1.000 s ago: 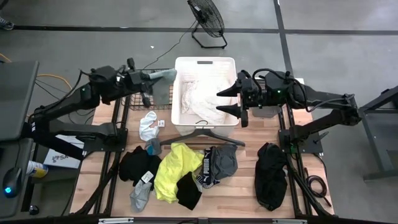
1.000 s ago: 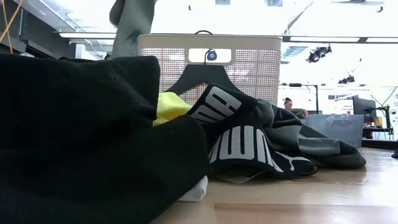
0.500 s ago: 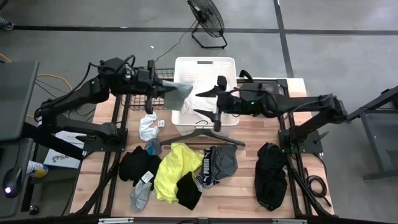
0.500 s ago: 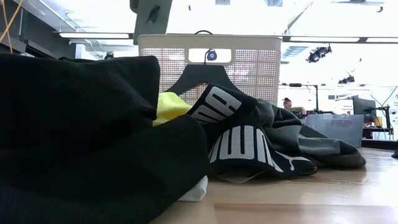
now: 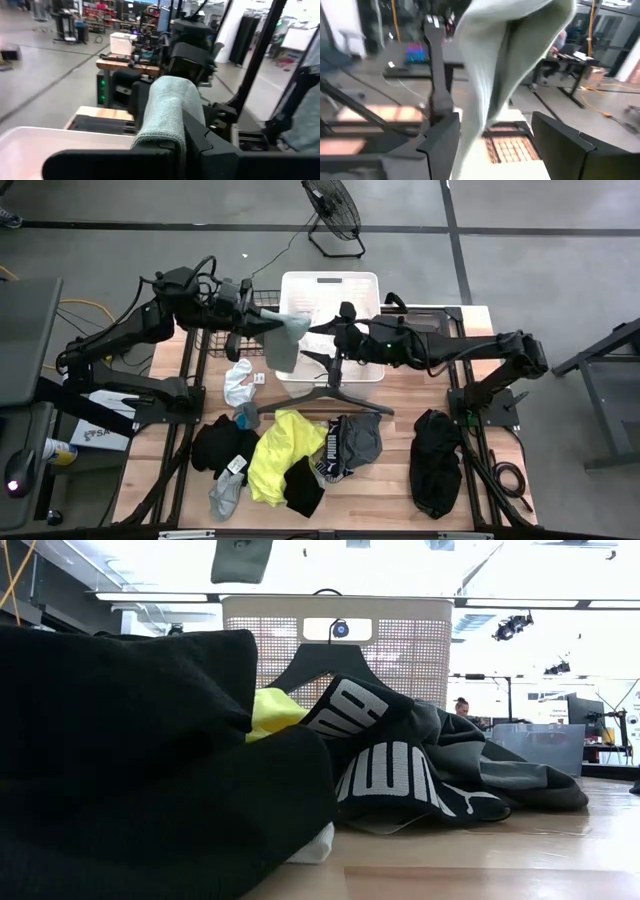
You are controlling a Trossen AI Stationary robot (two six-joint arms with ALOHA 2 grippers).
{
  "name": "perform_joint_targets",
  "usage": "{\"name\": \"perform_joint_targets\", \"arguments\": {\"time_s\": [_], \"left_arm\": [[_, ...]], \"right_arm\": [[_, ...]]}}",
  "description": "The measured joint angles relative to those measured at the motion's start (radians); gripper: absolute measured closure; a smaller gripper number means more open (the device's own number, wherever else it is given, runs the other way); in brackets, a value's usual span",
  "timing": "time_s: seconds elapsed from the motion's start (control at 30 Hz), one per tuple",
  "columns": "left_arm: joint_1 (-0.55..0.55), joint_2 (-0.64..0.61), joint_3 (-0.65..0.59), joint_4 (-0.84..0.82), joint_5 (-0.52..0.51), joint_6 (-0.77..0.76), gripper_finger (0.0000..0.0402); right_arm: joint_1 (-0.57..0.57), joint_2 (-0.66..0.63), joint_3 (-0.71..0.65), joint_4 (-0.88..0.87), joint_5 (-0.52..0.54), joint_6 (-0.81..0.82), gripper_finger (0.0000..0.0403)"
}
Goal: Pick & Place Cloths
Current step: Put the right grey sock into the black bin
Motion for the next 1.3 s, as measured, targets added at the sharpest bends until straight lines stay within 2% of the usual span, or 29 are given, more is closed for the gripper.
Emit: {"name": "perform_joint_targets", "arguments": {"time_s": [0.27,0.5,0.8,0.97,1.03,1.13,1.3], "left_arm": [[0.0,0.02,0.0,-0.004,0.064,-0.103,0.0401],[0.0,0.048,0.0,0.017,0.067,-0.1,0.0401],[0.0,0.093,0.0,0.06,0.114,-0.1,0.0401],[0.0,0.101,-0.001,0.082,0.164,-0.1,0.0401],[0.0,0.101,-0.001,0.087,0.171,-0.105,0.0401],[0.0,0.101,-0.001,0.099,0.177,-0.108,0.0401],[0.0,0.101,-0.001,0.1,0.196,-0.108,0.0402]], "right_arm": [[-0.023,0.017,0.0,0.013,-0.038,0.06,0.0162],[-0.026,0.025,0.0,0.08,-0.079,0.065,0.0162],[-0.026,0.104,0.0,0.214,-0.099,0.054,0.0162],[-0.036,0.11,0.0,0.213,-0.097,0.054,0.0168],[-0.038,0.11,0.0,0.214,-0.095,0.054,0.0182],[-0.038,0.11,0.0,0.221,-0.098,0.054,0.0223],[-0.038,0.11,0.0,0.215,-0.101,0.054,0.0335]]}}
